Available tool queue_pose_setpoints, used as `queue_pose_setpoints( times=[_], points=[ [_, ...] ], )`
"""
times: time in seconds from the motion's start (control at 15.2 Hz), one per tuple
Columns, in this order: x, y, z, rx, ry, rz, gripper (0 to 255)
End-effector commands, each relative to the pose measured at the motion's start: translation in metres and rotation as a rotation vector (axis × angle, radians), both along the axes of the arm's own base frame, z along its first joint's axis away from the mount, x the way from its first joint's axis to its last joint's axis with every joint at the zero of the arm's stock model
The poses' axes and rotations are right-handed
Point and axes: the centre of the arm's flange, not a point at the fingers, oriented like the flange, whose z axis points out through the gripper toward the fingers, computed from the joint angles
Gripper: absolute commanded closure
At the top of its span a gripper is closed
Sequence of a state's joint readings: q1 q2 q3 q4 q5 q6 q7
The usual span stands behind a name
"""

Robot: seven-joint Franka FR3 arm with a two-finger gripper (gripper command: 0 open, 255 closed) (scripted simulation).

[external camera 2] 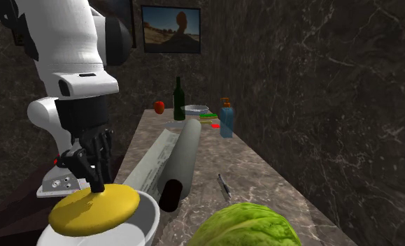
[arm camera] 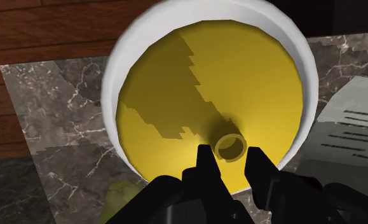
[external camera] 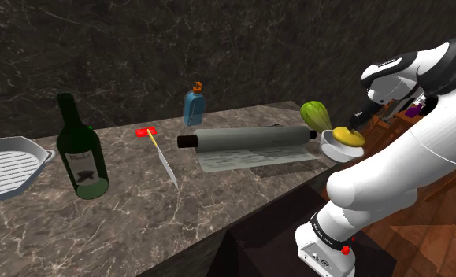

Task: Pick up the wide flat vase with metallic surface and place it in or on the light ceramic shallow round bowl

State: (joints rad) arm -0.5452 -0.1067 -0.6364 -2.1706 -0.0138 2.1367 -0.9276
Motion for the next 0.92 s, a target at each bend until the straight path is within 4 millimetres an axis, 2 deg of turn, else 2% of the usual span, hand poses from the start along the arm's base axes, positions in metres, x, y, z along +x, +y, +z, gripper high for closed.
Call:
queue_pose_setpoints(
  times=[0.0,0.07,0.59,0.66,0.86],
  points=[
    [0.0022,-0.001,-0.0107,-0.001,0.0,0.0,255],
    [0.0022,-0.001,-0.0161,-0.001,0.0,0.0,255],
    [0.0022,-0.001,-0.0161,-0.001,0.0,0.0,255],
    [0.0022,-0.001,-0.0161,-0.001,0.0,0.0,0],
    [0.0022,-0.001,-0.0161,-0.001,0.0,0.0,0]
  ],
)
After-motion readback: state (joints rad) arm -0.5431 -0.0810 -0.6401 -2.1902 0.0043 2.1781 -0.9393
